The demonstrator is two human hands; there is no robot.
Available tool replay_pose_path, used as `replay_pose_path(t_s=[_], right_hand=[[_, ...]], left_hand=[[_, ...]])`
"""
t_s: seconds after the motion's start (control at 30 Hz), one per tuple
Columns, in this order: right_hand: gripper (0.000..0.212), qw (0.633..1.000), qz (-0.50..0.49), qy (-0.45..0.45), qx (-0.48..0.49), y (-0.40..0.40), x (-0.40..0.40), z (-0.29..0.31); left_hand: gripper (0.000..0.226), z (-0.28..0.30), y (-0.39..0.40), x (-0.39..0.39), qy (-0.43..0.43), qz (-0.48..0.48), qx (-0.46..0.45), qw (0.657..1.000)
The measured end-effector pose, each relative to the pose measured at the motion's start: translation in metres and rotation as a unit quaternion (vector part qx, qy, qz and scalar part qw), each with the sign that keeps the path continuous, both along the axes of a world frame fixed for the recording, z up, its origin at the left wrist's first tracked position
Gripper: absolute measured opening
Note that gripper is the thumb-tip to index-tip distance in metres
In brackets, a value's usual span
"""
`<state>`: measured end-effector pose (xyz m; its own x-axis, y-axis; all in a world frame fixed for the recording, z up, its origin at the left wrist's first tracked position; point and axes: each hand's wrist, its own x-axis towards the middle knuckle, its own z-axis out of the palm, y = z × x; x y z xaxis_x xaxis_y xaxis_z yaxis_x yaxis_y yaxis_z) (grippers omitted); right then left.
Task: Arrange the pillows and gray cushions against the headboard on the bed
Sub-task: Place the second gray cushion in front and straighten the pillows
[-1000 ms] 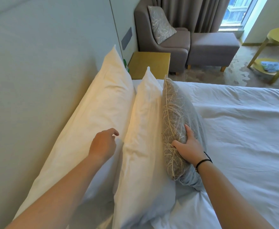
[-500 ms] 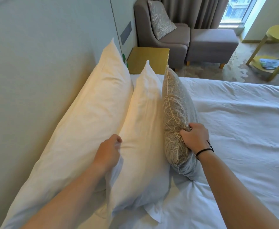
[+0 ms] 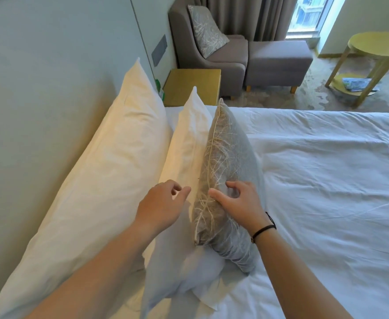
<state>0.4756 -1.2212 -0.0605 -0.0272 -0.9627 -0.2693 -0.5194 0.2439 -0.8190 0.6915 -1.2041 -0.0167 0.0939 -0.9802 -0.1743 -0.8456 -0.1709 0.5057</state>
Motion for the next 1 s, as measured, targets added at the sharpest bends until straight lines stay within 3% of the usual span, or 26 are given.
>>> replay_pose_path(t_s=[0.07,0.17,0.3,0.5,0.6,0.73,0.9,1.0], right_hand=[[0.064,0.993,-0.034,-0.11,0.018,0.0,-0.011,-0.006],[0.054,0.975,-0.095,-0.194,0.044,-0.001,-0.028,-0.029],[0.081,0.955,-0.134,-0.211,0.162,-0.01,-0.05,-0.061],[0.097,0.952,-0.127,-0.179,0.213,-0.049,-0.07,-0.126],[0.09,0.953,-0.107,-0.206,0.192,-0.063,-0.05,-0.153],[0.079,0.928,-0.081,-0.291,0.218,-0.084,-0.009,-0.157],[0.074,0.905,-0.043,-0.357,0.228,-0.103,0.039,-0.151],[0.076,0.909,-0.068,-0.345,0.224,-0.098,0.04,-0.157]], left_hand=[[0.07,0.012,-0.01,-0.033,0.044,-0.001,0.021,0.999],[0.078,0.015,-0.025,-0.071,-0.064,-0.028,0.049,0.996],[0.056,0.004,-0.038,-0.088,-0.136,-0.069,0.033,0.988],[0.053,-0.017,-0.04,-0.072,-0.096,-0.136,-0.004,0.986],[0.054,-0.021,-0.039,-0.045,-0.053,-0.121,-0.022,0.991],[0.056,0.002,-0.039,-0.011,-0.011,-0.105,-0.06,0.993],[0.059,0.026,-0.043,0.022,-0.03,-0.065,-0.141,0.987],[0.059,0.009,-0.047,0.019,-0.074,-0.074,-0.094,0.99]])
